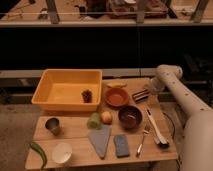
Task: Wipe red bowl with eraser
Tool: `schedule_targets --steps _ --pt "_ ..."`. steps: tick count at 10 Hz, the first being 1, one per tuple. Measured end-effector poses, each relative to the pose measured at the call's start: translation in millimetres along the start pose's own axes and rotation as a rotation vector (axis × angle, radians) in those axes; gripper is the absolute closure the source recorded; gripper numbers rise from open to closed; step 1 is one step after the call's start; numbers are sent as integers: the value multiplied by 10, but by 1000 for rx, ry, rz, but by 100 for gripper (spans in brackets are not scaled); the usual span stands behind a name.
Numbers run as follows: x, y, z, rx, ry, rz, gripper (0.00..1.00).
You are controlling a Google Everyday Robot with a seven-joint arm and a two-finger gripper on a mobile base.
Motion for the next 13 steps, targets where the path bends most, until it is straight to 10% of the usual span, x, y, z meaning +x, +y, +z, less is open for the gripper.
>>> schedule_targets --steps 7,13 --pt "-32 -59 161 -40 18 -55 38" --pt "-46 -5 196 -90 -22 -85 86"
